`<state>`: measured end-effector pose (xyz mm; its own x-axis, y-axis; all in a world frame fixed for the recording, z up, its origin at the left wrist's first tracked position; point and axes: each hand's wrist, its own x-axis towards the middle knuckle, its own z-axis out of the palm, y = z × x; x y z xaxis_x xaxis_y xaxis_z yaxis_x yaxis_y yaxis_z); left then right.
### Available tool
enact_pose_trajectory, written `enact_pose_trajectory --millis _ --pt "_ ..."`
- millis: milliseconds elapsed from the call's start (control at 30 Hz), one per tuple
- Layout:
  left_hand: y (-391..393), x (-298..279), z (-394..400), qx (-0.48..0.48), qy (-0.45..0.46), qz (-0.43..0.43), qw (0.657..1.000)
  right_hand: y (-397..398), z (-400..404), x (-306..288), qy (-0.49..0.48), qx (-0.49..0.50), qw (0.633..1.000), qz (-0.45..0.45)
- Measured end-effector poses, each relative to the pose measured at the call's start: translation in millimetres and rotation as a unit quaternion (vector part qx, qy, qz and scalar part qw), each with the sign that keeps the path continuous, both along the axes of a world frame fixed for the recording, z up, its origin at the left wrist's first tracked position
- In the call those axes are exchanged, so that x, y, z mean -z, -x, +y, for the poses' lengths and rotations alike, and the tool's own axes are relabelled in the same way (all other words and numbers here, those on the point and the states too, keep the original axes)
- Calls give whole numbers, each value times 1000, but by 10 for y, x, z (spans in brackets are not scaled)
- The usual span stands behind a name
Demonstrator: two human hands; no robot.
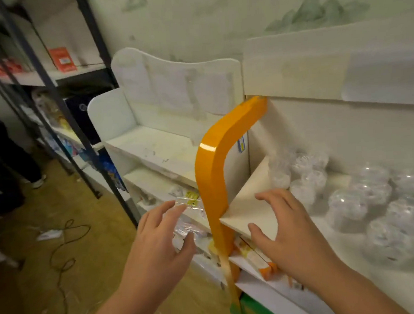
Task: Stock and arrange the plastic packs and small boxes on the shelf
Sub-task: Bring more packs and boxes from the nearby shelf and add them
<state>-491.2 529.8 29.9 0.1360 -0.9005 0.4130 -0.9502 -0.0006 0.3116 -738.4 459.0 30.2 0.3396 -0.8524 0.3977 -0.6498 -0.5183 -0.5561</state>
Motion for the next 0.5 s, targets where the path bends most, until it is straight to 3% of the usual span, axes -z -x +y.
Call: enact_pose_trajectory --millis 200,500 --pt "-942 53 -72 -24 7 30 999 -998 -182 -7 -8 -23 1000 12" --pt "-2339 103 -701 28 -11 47 998 -2264 -469 67 -29 47 998 15"
